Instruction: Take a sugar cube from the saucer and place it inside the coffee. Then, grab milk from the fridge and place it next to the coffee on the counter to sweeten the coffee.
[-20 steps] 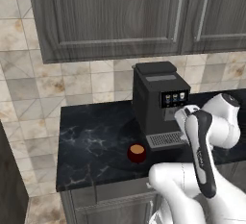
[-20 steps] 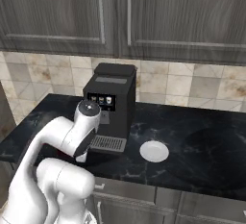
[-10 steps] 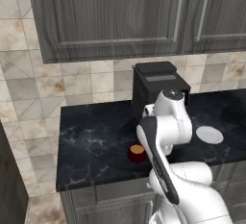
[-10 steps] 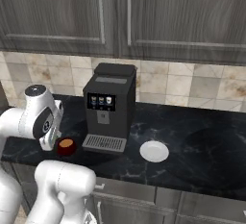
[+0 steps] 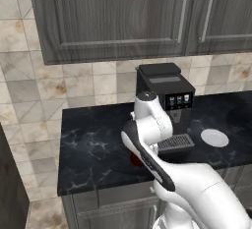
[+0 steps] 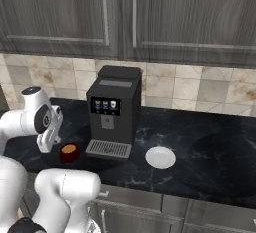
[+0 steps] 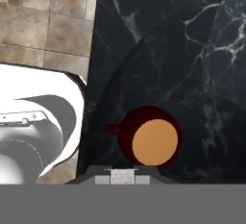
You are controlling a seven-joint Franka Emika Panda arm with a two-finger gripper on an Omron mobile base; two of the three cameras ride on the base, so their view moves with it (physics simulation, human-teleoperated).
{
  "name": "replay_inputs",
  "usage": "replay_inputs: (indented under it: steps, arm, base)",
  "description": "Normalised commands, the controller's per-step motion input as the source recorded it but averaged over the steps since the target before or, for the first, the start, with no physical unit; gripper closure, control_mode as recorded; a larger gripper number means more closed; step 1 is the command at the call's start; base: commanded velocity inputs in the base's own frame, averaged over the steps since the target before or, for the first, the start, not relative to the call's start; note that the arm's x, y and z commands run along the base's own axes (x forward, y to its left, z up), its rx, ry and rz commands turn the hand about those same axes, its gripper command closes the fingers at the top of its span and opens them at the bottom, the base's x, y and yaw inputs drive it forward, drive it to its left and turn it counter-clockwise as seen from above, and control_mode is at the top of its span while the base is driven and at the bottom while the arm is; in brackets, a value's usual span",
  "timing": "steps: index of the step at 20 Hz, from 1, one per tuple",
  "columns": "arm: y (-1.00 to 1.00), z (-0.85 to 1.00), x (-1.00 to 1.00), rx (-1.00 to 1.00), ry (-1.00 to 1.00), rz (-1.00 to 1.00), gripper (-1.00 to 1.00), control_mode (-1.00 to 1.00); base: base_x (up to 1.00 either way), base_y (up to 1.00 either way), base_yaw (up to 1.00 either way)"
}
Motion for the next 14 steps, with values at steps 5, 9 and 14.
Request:
replay_inputs:
  steps: [5,9,14]
  arm:
    - [0.07,-0.22,0.66,0.00,0.08,-0.07,1.00,-1.00]
    - [0.00,-0.35,0.42,0.00,0.01,-0.02,1.00,-1.00]
    - [0.00,-0.47,-0.13,0.00,0.01,0.00,1.00,-1.00]
  base:
    - [0.00,0.00,0.00]
    - [0.00,0.00,0.00]
    - [0.00,0.00,0.00]
